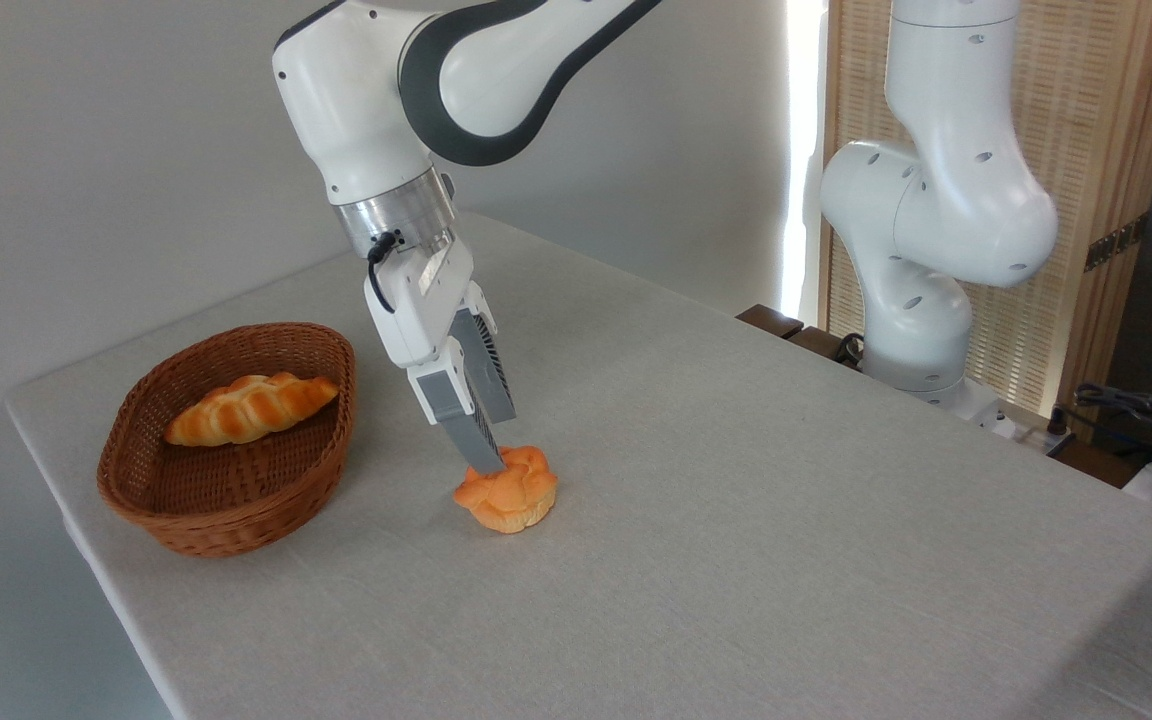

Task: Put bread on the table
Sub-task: 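Open the gripper to release the roll and raise it away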

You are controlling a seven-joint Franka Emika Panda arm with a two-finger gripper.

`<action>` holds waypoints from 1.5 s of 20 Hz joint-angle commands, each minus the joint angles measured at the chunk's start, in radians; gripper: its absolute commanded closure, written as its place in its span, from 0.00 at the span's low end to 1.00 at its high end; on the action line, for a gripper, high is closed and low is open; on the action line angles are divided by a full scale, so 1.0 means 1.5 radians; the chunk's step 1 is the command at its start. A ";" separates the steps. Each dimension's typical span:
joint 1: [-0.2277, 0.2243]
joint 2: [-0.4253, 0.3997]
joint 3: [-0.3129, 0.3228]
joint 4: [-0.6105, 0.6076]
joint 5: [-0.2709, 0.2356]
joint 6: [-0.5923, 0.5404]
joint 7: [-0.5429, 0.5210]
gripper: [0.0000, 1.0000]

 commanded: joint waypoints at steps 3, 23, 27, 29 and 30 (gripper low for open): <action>0.014 -0.016 0.016 0.071 -0.048 0.001 -0.012 0.00; 0.029 0.029 0.170 0.316 -0.170 -0.158 -0.276 0.00; 0.029 0.030 0.169 0.316 -0.155 -0.158 -0.275 0.00; 0.029 0.031 0.167 0.316 -0.127 -0.158 -0.273 0.00; 0.029 0.032 0.167 0.316 -0.126 -0.158 -0.275 0.00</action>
